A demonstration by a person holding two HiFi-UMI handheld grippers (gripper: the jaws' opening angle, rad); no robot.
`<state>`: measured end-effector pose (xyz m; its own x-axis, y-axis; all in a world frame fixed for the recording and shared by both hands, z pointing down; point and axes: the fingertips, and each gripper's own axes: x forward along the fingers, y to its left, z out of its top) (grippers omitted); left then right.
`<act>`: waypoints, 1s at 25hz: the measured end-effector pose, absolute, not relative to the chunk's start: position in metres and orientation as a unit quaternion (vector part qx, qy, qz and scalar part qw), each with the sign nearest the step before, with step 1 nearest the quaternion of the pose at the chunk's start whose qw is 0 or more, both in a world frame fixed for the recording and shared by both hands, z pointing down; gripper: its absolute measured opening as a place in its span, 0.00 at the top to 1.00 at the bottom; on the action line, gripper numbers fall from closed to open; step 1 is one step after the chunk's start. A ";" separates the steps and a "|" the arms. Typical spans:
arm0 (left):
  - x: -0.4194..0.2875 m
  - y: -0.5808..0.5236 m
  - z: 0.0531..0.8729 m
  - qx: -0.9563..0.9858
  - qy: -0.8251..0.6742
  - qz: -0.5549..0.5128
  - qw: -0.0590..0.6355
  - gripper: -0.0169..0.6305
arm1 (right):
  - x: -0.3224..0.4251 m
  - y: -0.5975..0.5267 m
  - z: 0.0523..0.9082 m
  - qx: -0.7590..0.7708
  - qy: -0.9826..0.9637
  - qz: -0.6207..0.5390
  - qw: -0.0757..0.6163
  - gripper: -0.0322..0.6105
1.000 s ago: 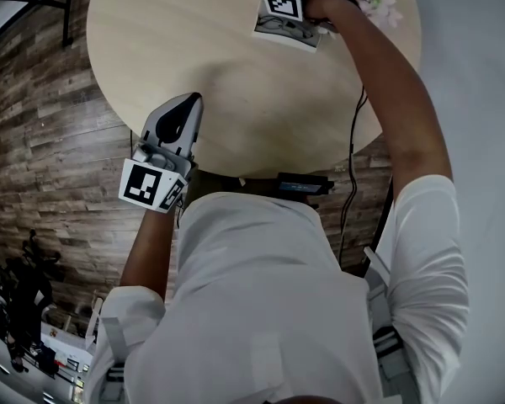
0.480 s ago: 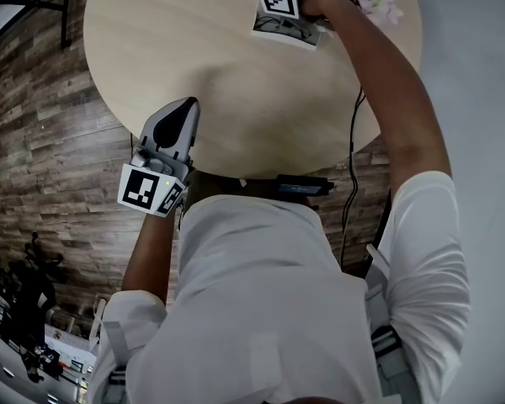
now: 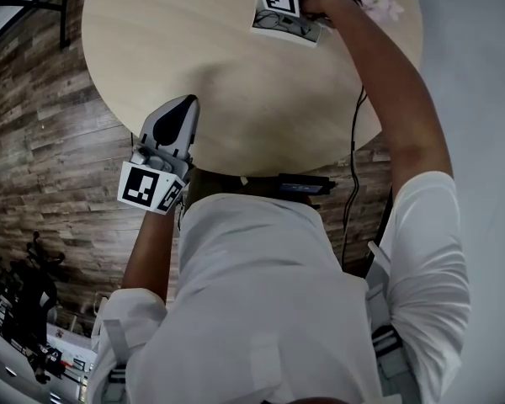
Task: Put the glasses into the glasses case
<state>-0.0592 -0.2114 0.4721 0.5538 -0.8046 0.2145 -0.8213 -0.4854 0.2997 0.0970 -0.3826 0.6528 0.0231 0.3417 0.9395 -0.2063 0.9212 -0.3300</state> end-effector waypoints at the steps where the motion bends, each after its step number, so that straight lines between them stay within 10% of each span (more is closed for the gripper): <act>1: -0.059 -0.211 0.473 0.861 -0.472 0.023 0.187 0.95 | 0.097 -0.384 0.653 -0.049 -0.673 0.190 0.713 0.83; 25: -0.052 -0.193 0.484 0.862 -0.469 0.022 0.189 0.95 | 0.089 -0.389 0.639 0.014 -0.717 0.140 0.682 0.85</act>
